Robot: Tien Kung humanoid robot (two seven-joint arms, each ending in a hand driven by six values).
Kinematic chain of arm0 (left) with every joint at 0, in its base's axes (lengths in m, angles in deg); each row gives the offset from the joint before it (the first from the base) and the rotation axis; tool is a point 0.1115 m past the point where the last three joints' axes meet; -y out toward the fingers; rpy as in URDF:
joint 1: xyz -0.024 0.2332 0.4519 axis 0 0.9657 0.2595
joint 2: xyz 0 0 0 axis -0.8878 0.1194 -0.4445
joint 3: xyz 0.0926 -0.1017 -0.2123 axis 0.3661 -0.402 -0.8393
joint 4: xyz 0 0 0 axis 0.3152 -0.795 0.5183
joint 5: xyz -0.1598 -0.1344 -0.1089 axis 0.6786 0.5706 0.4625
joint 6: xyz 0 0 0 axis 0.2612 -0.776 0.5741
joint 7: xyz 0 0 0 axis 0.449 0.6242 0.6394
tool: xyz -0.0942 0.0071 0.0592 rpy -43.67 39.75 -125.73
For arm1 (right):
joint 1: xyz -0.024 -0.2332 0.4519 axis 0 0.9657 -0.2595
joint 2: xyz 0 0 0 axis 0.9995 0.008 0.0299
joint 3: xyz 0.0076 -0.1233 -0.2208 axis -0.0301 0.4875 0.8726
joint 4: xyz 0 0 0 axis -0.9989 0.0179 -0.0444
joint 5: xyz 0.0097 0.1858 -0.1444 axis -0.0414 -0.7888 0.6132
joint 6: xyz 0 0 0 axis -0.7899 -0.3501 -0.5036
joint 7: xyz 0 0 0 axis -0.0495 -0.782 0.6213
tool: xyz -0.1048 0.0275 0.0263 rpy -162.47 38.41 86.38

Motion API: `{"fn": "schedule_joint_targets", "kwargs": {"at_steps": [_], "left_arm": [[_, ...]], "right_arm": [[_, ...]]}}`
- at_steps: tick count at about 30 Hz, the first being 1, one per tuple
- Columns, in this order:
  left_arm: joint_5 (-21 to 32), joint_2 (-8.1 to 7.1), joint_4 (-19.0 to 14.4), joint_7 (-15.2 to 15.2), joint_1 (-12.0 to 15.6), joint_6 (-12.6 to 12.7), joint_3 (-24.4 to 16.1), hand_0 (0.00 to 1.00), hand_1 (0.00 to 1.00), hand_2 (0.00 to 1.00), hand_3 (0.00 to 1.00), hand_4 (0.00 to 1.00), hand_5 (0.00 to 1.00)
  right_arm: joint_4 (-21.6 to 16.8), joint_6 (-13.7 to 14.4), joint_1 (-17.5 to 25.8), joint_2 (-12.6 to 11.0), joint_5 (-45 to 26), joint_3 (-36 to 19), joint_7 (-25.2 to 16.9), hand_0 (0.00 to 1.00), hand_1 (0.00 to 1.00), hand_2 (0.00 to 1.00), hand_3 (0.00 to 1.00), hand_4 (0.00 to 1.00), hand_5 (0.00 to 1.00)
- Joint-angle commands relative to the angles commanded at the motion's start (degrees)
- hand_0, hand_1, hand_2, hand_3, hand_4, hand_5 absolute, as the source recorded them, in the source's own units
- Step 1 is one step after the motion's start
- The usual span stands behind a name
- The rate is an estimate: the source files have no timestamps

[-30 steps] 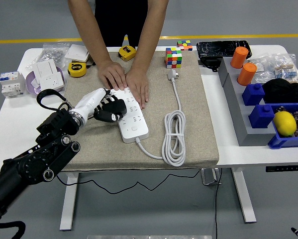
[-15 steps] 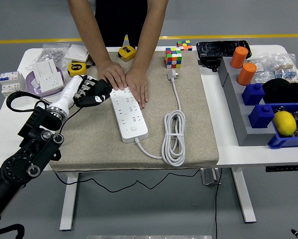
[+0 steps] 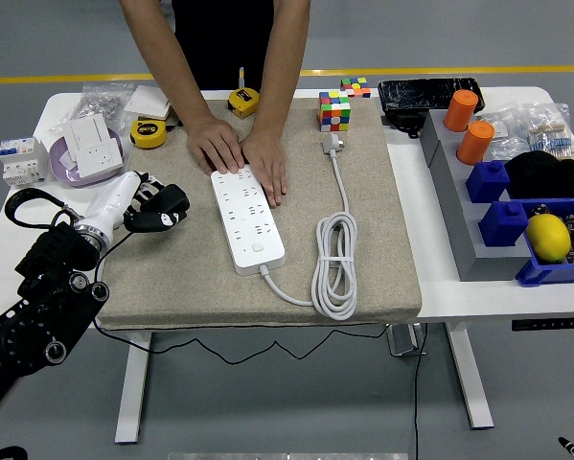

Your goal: Pick up the plug,place it near the board,insert it into the board,press the button

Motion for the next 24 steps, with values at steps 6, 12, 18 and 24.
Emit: {"fn": "schedule_joint_targets", "kwargs": {"at_steps": [6,12,18,24], "left_arm": [[1.06,-0.06,-0.10,-0.63,0.16,-1.84,-0.17,0.863,0.836,0.741,0.612,0.838,0.478],[2.48,-0.27,-1.14,-1.32,0.68,-4.16,-1.08,0.998,0.998,0.907,0.845,0.998,0.721],[11.87,2.06,-6.44,5.96,4.08,3.12,-7.65,0.998,0.998,0.998,0.998,0.998,0.998],[26.39,5.19,-17.35,19.66,9.92,7.20,-17.25,0.998,0.998,0.998,0.998,0.998,0.998]], "right_arm": [[0.00,-0.02,0.10,0.00,0.24,-0.20,0.03,0.998,0.843,0.776,0.802,0.998,0.991],[0.00,-0.06,0.14,0.00,0.53,-0.40,0.06,0.998,0.843,0.775,0.802,0.998,0.991],[0.00,-0.06,0.01,0.08,0.86,-0.47,-0.02,0.998,0.843,0.775,0.802,0.998,0.991],[0.00,-0.26,0.38,0.43,1.54,-0.62,-0.04,0.998,0.843,0.774,0.802,0.998,0.990]]}}
